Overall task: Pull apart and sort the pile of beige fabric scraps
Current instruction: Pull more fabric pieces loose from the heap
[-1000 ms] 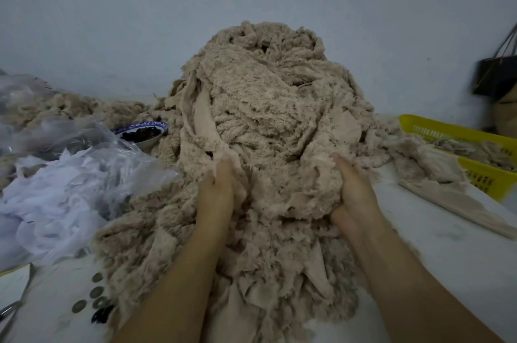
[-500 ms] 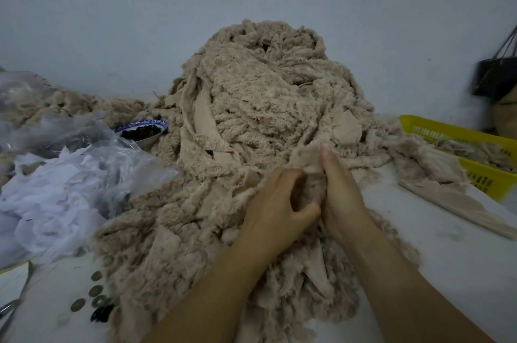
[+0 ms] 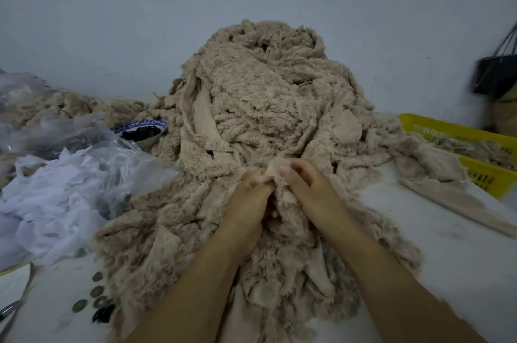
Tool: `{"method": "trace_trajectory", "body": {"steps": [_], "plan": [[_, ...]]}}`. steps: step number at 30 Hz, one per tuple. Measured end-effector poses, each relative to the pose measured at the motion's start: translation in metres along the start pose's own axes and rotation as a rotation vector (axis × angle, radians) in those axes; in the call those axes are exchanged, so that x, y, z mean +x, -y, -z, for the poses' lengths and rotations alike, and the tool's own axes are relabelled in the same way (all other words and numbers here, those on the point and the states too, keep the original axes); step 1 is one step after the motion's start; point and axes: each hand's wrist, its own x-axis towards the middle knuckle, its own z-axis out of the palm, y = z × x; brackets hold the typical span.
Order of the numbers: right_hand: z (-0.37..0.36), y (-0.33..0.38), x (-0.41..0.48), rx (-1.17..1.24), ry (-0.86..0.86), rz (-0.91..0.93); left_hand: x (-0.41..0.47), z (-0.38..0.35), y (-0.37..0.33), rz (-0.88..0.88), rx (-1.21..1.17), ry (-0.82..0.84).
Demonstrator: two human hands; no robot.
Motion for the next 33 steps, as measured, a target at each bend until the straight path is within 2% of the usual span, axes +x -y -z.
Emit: {"method": "trace_trajectory", "body": {"steps": [3,5,9,11,13,16,18,20,22,24,27,30,33], "plan": [[0.000,-0.005,0.003,-0.118,-0.052,0.012,0.000,-0.001,-0.001,0.007,-0.008,-0.019],[0.005,-0.006,0.004,-0.164,-0.117,0.012,0.002,-0.001,-0.002,0.028,-0.100,-0.038],[0.025,-0.006,0.010,-0.009,-0.411,-0.119,0.009,0.015,-0.009,0.098,-0.613,-0.075],[0.030,-0.004,0.009,-0.058,-0.505,-0.131,0.012,0.022,-0.010,0.099,-0.779,-0.080],[0.023,0.001,0.004,-0.135,-0.418,-0.069,0.014,0.023,-0.010,0.084,-0.883,-0.076],[0.006,0.005,-0.003,-0.091,-0.078,0.003,0.011,0.022,-0.014,0.087,-1.004,0.008],[-0.005,0.003,-0.007,-0.273,0.136,0.058,0.010,0.026,-0.015,0.054,-1.050,0.059],[-0.009,-0.005,-0.006,-0.497,0.187,0.100,0.009,0.032,-0.016,0.058,-1.097,0.076],[-0.005,-0.010,-0.001,-0.515,0.067,0.067,0.006,0.036,-0.015,0.059,-1.141,0.212],[0.003,-0.007,0.002,-0.401,-0.164,0.014,0.002,0.033,-0.015,0.103,-1.094,0.324],[0.009,-0.004,0.005,-0.211,-0.384,-0.054,0.002,0.021,-0.012,0.139,-0.699,0.247],[0.006,-0.004,0.003,-0.067,-0.313,-0.096,-0.001,0.008,-0.010,0.179,-0.473,0.228],[-0.003,0.002,-0.004,-0.032,-0.073,0.053,0.001,0.005,-0.003,0.165,-0.321,0.252]]}}
